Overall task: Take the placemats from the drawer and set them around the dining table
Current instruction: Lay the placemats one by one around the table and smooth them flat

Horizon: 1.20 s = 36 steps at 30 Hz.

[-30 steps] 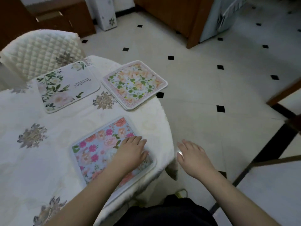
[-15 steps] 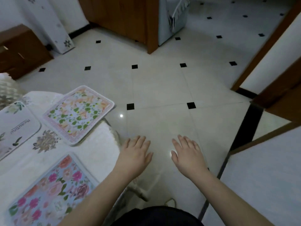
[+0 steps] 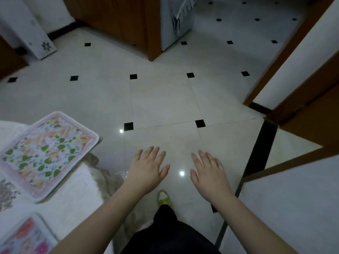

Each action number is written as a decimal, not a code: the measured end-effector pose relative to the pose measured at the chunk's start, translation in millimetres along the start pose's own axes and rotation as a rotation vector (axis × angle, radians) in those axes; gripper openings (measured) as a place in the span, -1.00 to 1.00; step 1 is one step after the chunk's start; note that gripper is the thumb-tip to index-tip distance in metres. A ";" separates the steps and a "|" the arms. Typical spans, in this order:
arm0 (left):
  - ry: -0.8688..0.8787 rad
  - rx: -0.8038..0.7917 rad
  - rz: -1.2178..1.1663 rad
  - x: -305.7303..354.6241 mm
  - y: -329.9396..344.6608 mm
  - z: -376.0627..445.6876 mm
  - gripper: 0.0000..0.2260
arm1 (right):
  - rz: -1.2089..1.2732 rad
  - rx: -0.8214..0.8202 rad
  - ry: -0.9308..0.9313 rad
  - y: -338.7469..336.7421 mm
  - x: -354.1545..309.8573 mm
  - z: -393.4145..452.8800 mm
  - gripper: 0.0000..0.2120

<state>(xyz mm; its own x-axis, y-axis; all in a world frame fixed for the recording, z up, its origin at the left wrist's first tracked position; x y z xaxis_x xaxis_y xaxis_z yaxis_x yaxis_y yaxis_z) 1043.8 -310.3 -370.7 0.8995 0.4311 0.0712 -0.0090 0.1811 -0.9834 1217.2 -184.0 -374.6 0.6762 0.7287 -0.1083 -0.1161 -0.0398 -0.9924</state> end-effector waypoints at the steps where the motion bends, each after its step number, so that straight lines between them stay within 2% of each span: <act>1: -0.001 0.013 -0.002 -2.7 4.0 13.7 -0.46 | -0.010 0.001 -0.007 2.6 1.4 14.2 -0.44; 9: -0.045 0.185 0.018 -40.9 6.8 104.9 -0.46 | -0.014 0.085 -0.070 -5.8 1.4 132.3 -0.42; 16: -0.127 0.131 0.072 -80.8 11.0 157.7 -0.46 | 0.042 0.124 -0.148 -17.2 -19.2 224.4 -0.37; 28: -0.474 0.222 0.110 -150.7 -1.3 263.8 -0.52 | 0.160 0.090 -0.488 -10.9 -64.5 416.4 -0.41; 36: -0.789 0.200 0.240 -199.0 -27.3 274.6 -0.43 | 0.193 0.080 -0.813 -8.5 -130.7 507.3 -0.46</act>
<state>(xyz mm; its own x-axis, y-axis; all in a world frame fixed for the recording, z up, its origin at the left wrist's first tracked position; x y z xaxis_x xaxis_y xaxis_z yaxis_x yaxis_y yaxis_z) 745.0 -158.3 -312.2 0.2960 0.9546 0.0329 -0.3050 0.1270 -0.9438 760.8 67.9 -322.7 -0.0922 0.9811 -0.1703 -0.2481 -0.1882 -0.9503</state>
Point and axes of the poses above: each hand's wrist, its own z-axis towards the middle knuckle, its own y-axis out of the palm, x = y × z, the point moved 1 cm from there along z, towards the middle knuckle, and after that the axes turned 15 degrees about x, right-handed, at the moved point
